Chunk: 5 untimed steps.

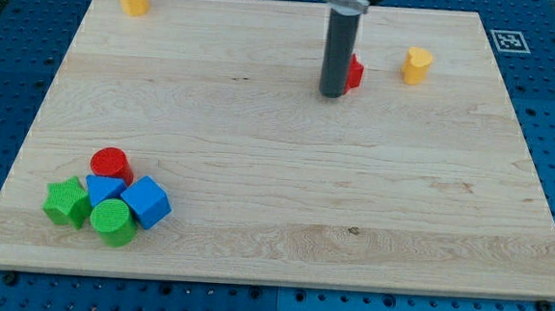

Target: Push the red star to top center

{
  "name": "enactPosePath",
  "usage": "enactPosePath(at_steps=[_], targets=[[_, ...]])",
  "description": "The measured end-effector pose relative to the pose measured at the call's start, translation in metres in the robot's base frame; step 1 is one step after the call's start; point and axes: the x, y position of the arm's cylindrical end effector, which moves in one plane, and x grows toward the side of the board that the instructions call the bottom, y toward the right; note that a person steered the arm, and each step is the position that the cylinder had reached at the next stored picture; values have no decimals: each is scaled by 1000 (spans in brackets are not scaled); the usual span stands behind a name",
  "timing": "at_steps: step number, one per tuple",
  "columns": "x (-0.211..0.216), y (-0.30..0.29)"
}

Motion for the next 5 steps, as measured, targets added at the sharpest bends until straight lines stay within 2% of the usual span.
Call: enactPosePath(at_steps=[1, 2, 5], targets=[[1, 39], [-1, 50], [-31, 7]])
